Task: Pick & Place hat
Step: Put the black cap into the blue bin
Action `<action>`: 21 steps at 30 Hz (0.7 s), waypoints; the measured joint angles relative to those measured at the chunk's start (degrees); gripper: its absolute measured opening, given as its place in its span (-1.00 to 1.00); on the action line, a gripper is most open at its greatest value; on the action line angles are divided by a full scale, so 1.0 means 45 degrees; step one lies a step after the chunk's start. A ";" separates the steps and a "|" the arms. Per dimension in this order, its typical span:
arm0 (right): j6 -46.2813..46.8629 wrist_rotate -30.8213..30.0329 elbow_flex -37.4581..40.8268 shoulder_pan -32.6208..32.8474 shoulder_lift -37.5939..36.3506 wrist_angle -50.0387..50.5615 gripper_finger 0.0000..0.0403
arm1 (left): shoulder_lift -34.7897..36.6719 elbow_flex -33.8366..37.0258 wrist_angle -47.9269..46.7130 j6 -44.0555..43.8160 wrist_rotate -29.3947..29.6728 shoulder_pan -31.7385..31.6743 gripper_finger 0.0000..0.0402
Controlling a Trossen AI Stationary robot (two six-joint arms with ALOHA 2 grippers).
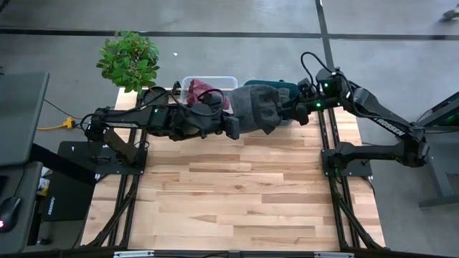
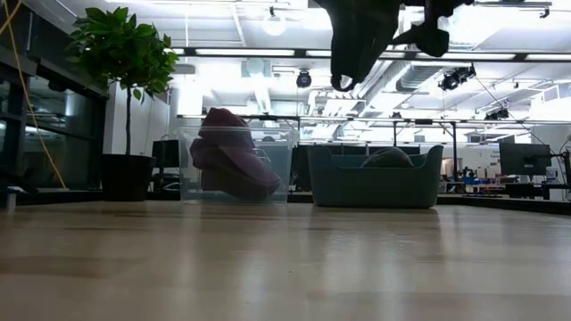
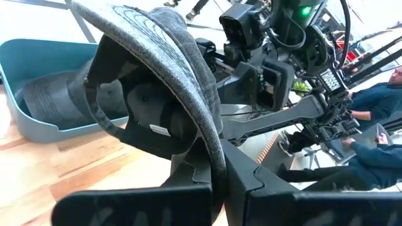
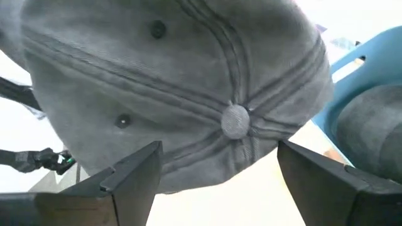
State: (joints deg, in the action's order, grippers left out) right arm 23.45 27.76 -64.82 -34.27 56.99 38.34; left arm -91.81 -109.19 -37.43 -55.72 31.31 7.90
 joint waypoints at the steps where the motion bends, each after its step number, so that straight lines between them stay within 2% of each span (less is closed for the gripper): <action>1: -0.0023 0.0016 0.0000 -0.0078 0.0003 0.0081 0.53 | 0.0000 0.0000 -0.0005 0.0011 -0.0005 0.0000 -1.00; 5: 0.0172 0.0318 0.0000 -0.0533 0.0000 -0.0040 0.55 | 0.0000 0.0005 0.0041 0.0061 -0.0005 0.0000 -1.00; 9: 0.0865 0.1469 0.0000 -0.0905 0.0091 -0.0939 0.55 | 0.0000 0.0002 0.0268 0.0335 -0.0254 0.0000 -1.00; 17: 0.1790 0.2722 0.0000 -0.0692 0.0857 -0.2362 0.55 | 0.0000 0.0005 0.1073 0.0886 -0.0549 0.0000 -1.00; 21: 0.2503 0.3747 0.0010 -0.0706 0.0971 -0.3426 0.55 | 0.0000 0.0005 0.0800 0.0899 -0.0542 0.0000 -1.00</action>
State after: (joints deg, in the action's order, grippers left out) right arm 34.71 44.62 -64.77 -37.44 61.36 22.92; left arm -91.81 -109.16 -33.83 -51.68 28.87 7.90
